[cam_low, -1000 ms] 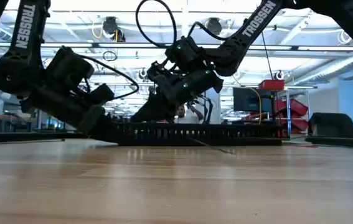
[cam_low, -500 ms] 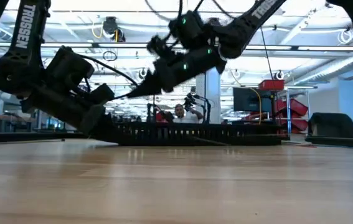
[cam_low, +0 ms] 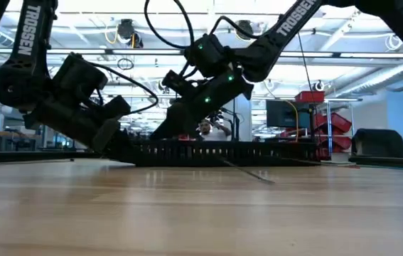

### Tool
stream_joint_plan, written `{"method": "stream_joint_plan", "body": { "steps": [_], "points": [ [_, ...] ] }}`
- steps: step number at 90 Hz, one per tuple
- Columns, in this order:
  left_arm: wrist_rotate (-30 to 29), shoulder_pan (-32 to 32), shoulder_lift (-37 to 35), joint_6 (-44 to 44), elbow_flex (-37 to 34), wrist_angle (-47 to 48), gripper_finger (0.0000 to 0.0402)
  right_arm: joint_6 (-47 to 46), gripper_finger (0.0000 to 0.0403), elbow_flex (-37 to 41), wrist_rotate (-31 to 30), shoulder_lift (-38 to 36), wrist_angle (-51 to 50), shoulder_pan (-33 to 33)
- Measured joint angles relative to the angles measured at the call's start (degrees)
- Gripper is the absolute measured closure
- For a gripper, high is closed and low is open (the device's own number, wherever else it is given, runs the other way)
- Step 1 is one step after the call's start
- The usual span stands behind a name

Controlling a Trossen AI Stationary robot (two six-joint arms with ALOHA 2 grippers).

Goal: Ziptie cables
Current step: Close the black cable duct

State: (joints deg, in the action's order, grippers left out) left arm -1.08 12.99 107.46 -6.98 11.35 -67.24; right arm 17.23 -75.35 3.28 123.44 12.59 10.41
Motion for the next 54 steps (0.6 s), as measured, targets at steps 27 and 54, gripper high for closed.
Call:
{"method": "stream_joint_plan", "body": {
  "steps": [27, 54],
  "points": [
    [0.0, 0.0, 0.0, 0.0, 0.0, 0.0, 0.0154, 1.9, 0.0403, 0.1, -2.2, -1.5, -6.1, 0.6],
    [0.4, 0.0, 0.0, 0.7, 0.0, -0.1, 0.0154, 4.4, 0.0403, 0.3, -1.9, -2.2, -4.8, -0.1]
  ]
}}
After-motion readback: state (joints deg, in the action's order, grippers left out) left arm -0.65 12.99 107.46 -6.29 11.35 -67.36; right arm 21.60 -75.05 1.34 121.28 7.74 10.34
